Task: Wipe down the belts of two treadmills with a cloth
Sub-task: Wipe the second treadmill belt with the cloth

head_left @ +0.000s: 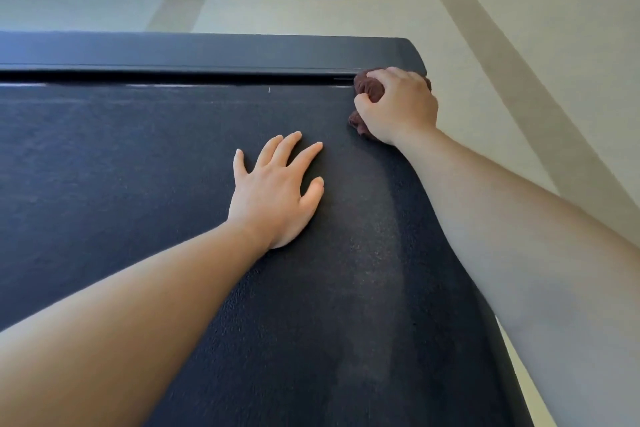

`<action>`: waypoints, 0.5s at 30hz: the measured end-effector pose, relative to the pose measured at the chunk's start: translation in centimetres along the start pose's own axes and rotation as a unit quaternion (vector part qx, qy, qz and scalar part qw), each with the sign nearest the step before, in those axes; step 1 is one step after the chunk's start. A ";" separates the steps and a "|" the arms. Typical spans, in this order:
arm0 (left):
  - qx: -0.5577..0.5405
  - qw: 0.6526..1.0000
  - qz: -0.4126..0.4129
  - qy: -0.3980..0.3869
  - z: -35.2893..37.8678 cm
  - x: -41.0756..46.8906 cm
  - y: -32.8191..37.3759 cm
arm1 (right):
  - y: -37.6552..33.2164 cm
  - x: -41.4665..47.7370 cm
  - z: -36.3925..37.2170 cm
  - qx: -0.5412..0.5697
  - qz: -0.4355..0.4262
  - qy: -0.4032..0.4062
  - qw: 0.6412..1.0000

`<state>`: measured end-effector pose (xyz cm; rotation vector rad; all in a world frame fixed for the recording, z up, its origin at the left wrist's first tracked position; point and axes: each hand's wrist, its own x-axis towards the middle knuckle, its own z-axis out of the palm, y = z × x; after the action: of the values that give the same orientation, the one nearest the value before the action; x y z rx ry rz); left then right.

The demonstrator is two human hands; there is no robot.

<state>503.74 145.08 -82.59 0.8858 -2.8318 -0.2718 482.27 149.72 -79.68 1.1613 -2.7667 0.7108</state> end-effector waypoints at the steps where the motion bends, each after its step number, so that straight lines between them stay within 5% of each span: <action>1: 0.000 1.000 0.001 -0.001 0.0 0.0 -0.1 | 0.0 0.0 0.0 0.000 -0.003 -0.002 1.000; 8: 0.000 1.000 0.000 0.005 0.0 0.6 -0.5 | 0.5 -6.7 -1.9 0.008 -0.036 -0.003 0.999; 15: -0.015 0.999 0.014 -0.027 -0.9 -1.7 0.1 | 0.5 -22.7 -5.9 0.003 -0.020 -0.010 1.000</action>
<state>505.28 146.03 -81.82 0.8440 -2.8789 -0.3373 497.43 167.59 -79.75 1.2270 -2.7513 0.7067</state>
